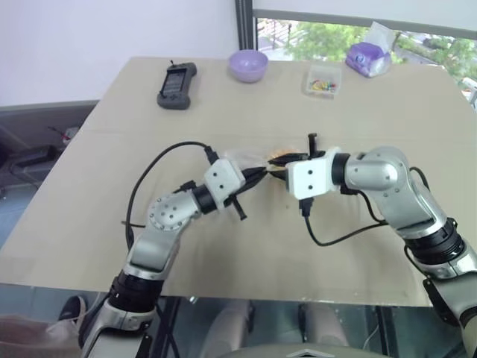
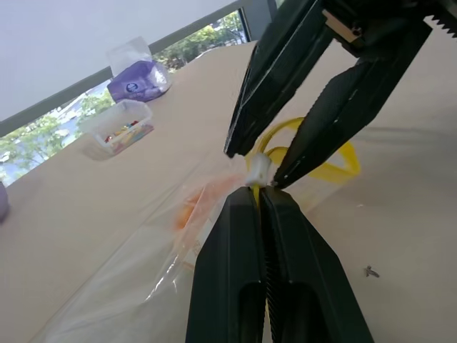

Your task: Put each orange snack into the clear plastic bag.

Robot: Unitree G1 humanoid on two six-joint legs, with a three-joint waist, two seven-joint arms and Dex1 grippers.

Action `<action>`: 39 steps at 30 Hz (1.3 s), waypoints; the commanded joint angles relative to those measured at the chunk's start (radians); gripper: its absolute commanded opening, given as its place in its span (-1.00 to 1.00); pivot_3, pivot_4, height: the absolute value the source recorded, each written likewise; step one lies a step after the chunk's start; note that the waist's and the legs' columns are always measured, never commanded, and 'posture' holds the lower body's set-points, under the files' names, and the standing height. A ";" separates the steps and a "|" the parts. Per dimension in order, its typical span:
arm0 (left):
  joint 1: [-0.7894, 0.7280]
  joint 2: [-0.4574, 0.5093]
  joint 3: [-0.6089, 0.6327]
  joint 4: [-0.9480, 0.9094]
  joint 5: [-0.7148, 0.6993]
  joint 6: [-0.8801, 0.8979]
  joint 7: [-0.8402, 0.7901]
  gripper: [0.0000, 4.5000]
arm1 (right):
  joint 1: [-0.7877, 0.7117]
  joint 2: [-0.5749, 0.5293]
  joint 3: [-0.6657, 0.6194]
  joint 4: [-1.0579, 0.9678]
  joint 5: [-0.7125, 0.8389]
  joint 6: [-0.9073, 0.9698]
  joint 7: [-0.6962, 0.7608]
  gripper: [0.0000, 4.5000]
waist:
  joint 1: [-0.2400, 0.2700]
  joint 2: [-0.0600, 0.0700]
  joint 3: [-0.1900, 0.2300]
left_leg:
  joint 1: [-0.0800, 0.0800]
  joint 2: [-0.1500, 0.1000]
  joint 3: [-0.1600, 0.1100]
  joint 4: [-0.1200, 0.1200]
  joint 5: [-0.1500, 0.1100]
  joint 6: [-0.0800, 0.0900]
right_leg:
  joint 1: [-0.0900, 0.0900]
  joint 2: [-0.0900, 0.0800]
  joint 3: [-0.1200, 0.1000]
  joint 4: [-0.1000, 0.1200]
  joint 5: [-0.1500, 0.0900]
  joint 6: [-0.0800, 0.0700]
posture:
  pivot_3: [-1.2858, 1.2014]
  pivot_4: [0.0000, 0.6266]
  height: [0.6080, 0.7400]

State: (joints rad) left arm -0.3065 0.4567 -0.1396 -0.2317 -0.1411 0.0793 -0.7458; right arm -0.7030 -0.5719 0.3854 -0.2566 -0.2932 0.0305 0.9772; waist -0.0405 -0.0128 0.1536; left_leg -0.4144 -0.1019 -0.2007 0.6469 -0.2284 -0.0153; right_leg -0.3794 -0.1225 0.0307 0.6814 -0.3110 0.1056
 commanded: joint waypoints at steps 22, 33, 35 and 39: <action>-0.007 0.003 0.001 -0.041 -0.008 -0.010 -0.001 -1.00 | -0.021 0.003 0.007 -0.004 -0.023 -0.044 0.007 -0.60 | 0.000 0.000 0.000 | 0.000 0.000 0.000 0.000 0.000 0.000 | 0.000 0.000 0.000 0.000 0.000 0.000 | 0.03 -0.52 1.00; -0.008 0.001 -0.003 -0.041 -0.008 -0.010 0.002 -1.00 | -0.022 0.003 0.004 0.002 -0.031 -0.042 0.005 -0.99 | 0.000 0.000 0.000 | 0.000 0.000 0.000 0.000 0.000 0.000 | 0.000 0.000 0.000 0.000 0.000 0.000 | 0.03 -0.52 1.00; -0.008 0.000 -0.003 -0.041 -0.007 -0.011 0.002 -1.00 | -0.023 0.007 0.003 0.005 -0.033 -0.041 -0.001 -0.99 | 0.000 0.000 0.000 | 0.000 0.000 0.000 0.000 0.000 0.000 | 0.000 0.000 0.000 0.000 0.000 0.000 | 0.03 -0.52 1.00; -0.005 0.001 -0.003 -0.039 -0.007 -0.015 0.002 -1.00 | -0.023 0.008 0.001 0.007 -0.035 -0.043 -0.003 -0.99 | 0.000 0.000 0.000 | 0.000 0.000 0.000 0.000 0.000 0.000 | 0.000 0.000 0.000 0.000 0.000 0.000 | 0.03 -0.52 1.00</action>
State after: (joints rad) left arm -0.3065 0.4617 -0.1380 -0.2316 -0.1401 0.0833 -0.7371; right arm -0.7038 -0.5675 0.3953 -0.2378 -0.3238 -0.0066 0.9848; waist -0.0406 -0.0127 0.1537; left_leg -0.4144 -0.1019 -0.2008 0.6468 -0.2284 -0.0153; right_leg -0.3794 -0.1225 0.0307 0.6815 -0.3110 0.1056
